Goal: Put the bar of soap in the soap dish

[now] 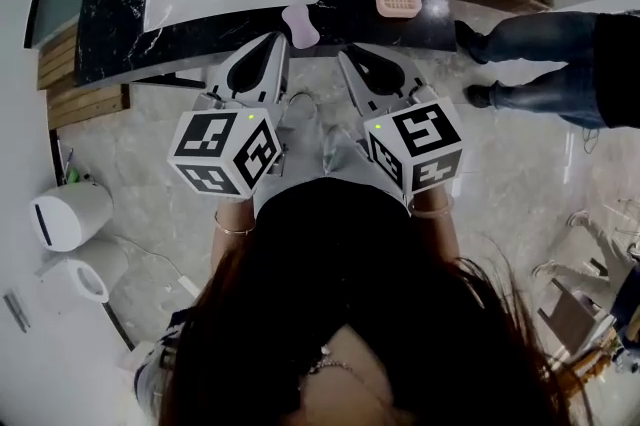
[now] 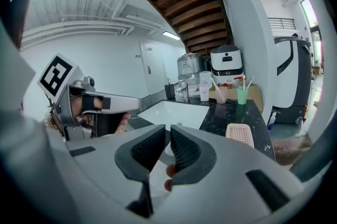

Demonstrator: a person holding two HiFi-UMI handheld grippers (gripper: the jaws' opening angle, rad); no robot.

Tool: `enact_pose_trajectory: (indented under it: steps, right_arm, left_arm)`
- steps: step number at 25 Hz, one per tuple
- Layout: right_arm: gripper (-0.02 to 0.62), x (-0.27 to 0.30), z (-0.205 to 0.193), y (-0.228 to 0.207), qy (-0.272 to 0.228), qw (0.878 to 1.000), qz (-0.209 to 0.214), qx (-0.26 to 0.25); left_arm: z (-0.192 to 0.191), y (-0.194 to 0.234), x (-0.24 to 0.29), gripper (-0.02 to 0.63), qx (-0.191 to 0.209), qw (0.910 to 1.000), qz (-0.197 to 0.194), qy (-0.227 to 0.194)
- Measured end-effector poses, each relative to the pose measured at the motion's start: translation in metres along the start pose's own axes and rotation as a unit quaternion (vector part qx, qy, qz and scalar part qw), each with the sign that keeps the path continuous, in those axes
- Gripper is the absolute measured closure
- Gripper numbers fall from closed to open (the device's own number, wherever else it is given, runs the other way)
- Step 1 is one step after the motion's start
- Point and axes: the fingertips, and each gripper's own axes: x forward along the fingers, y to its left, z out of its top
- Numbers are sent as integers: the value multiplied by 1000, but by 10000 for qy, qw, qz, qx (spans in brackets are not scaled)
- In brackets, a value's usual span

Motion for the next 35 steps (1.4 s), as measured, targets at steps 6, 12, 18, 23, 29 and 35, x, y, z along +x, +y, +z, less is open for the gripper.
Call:
enact_pose_trajectory:
  steps: [6, 12, 18, 23, 29, 35]
  right_arm:
    - [581, 39, 1, -9, 301, 9993, -108, 178]
    - [548, 75, -1, -16, 583, 9979, -147, 252]
    - [517, 99, -12, -22, 947, 9948, -191, 330]
    - [495, 120, -22, -26, 1180, 9919, -249, 399]
    - [468, 139, -36, -29, 1446, 9874, -339, 536]
    - [443, 156, -47, -31, 1663, 9829, -437, 659]
  left_arm:
    - [7, 40, 26, 614, -33, 9998, -66, 198]
    - [10, 75, 47, 614, -136, 9992, -117, 346]
    - [5, 97, 62, 614, -266, 9981, -175, 525]
    - [-2, 115, 74, 614, -361, 9968, -224, 672]
    - [-11, 131, 87, 614, -425, 9950, -307, 846]
    - [-14, 145, 98, 614, -462, 9931, -418, 991]
